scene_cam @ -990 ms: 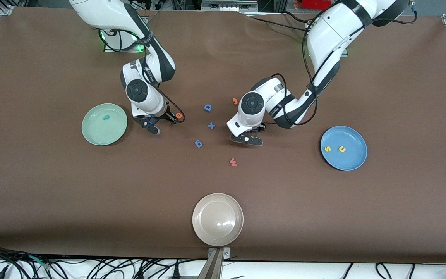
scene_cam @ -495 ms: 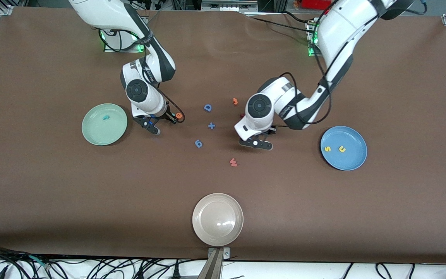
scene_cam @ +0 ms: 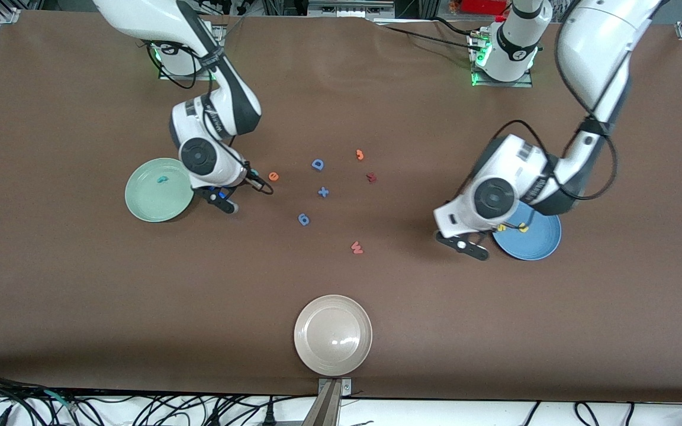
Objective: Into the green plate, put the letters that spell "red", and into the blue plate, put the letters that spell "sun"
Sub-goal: 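Carry the green u and teal d to the blue and green plates, then open both grippers to release the u and d onto the plates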
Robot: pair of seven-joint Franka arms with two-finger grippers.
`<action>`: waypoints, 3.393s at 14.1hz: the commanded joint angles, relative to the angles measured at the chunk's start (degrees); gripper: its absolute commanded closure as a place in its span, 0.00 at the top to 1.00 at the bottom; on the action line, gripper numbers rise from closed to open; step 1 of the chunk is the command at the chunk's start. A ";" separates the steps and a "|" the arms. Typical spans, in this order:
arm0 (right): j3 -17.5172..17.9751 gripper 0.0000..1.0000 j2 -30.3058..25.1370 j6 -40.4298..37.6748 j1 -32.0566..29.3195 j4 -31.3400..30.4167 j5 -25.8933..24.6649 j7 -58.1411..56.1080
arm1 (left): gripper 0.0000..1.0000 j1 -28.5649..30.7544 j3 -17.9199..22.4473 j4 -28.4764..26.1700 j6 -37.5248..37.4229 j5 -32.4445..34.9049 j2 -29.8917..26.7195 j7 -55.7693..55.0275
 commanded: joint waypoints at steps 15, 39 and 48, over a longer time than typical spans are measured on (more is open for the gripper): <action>-25.81 0.13 5.81 -4.40 -5.67 1.43 -0.65 -58.40 | 1.00 18.83 -0.82 -4.10 0.15 4.72 3.02 25.31; -24.93 0.98 0.99 -15.43 2.40 3.70 3.65 -43.25 | 1.00 17.51 -9.43 1.97 -6.26 -1.52 -2.43 21.79; -24.84 0.98 0.53 -12.74 19.80 4.67 12.00 -14.59 | 1.00 17.33 -9.43 5.91 -7.22 -1.43 -3.48 21.53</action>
